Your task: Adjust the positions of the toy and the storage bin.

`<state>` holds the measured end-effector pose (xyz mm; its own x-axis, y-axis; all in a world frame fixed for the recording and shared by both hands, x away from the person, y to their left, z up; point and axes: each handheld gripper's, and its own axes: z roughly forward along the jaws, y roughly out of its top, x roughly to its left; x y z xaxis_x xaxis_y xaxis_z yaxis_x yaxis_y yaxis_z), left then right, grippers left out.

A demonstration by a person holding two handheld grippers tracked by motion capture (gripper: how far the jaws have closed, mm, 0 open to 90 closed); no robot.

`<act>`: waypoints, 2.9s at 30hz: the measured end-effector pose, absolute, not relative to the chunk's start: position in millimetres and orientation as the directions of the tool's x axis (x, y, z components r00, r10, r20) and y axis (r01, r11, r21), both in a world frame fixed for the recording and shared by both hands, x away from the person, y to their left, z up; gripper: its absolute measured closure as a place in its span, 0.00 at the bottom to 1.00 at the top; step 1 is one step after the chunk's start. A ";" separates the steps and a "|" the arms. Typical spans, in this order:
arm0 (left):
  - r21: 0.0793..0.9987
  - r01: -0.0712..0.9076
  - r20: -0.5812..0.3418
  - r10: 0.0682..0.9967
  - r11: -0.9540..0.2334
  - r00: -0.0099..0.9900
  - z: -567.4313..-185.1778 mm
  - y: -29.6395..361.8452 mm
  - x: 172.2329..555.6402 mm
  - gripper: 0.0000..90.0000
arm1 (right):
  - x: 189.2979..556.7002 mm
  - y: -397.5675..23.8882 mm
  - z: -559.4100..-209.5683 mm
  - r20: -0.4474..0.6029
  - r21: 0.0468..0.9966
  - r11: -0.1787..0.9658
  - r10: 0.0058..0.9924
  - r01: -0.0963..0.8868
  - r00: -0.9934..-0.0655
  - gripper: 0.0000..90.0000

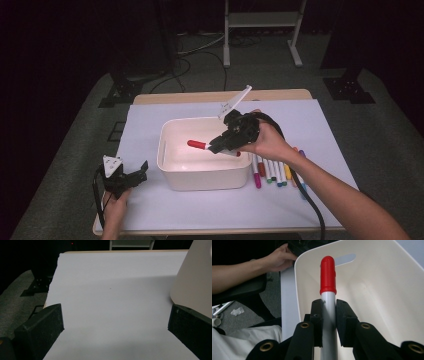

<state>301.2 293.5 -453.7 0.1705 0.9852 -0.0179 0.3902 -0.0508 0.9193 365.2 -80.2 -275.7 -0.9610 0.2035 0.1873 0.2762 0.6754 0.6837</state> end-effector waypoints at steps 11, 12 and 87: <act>0.919 0.391 -0.020 0.986 -0.048 0.168 -453.7 293.8 301.5 0.00 | 374.9 -49.5 -299.0 0.200 0.643 0.727 0.142 0.239 -0.969 0.84; 0.918 0.394 -0.021 0.986 -0.047 0.168 -453.6 294.1 301.5 0.00 | 376.4 -45.2 -303.4 0.208 0.642 0.730 0.131 0.236 -0.969 0.84; 0.920 0.389 -0.016 0.986 -0.050 0.164 -453.8 293.6 301.3 0.00 | 343.6 -329.5 -391.2 0.190 0.670 0.416 0.705 0.615 -0.684 0.60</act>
<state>301.3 293.6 -453.8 0.1637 0.9864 -0.0155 0.3895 -0.0502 0.9197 343.6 -329.5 -391.2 -0.6837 0.7046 0.1901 0.6151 0.4162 0.6696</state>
